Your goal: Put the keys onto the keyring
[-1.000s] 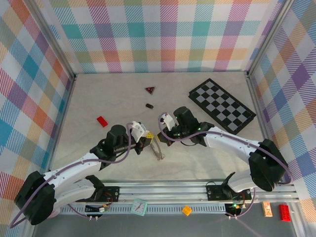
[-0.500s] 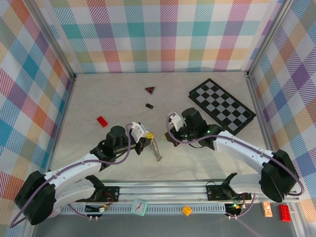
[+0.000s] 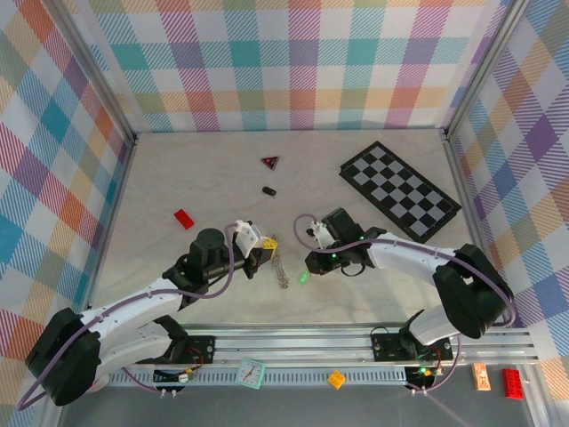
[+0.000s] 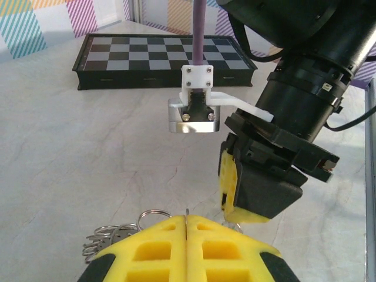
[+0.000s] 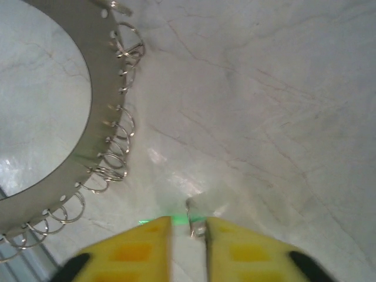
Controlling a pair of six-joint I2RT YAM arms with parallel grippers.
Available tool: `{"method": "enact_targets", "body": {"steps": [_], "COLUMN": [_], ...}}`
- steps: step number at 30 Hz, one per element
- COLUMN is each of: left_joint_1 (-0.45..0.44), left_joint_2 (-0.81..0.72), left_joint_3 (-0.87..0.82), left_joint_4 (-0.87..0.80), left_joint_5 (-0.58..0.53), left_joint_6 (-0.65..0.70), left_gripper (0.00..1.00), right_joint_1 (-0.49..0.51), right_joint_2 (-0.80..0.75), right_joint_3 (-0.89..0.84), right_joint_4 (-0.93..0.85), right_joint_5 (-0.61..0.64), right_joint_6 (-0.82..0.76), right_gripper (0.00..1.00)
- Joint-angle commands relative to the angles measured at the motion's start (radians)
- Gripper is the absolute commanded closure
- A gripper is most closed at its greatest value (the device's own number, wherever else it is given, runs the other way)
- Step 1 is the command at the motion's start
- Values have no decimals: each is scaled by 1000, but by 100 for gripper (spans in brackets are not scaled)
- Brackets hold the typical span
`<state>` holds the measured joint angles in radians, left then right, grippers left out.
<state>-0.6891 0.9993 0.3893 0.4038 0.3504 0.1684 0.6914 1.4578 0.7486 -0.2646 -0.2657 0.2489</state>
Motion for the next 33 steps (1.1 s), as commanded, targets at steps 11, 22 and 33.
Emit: {"method": "enact_targets", "body": {"steps": [11, 22, 33], "left_joint_1": [-18, -18, -18], "left_joint_2": [5, 4, 3], "left_joint_3": [-43, -62, -67], "left_joint_4": [153, 184, 185], "left_joint_5": [42, 59, 67], "left_joint_6": [-12, -4, 1], "left_gripper": [100, 100, 100], "right_joint_1": [-14, -14, -13], "right_joint_2": [-278, -90, -22], "right_joint_3": [-231, -101, -47], "right_joint_4": [604, 627, 630], "right_joint_5": [-315, -474, -505], "right_joint_6": [-466, -484, -479], "right_gripper": [55, 63, 69]}}
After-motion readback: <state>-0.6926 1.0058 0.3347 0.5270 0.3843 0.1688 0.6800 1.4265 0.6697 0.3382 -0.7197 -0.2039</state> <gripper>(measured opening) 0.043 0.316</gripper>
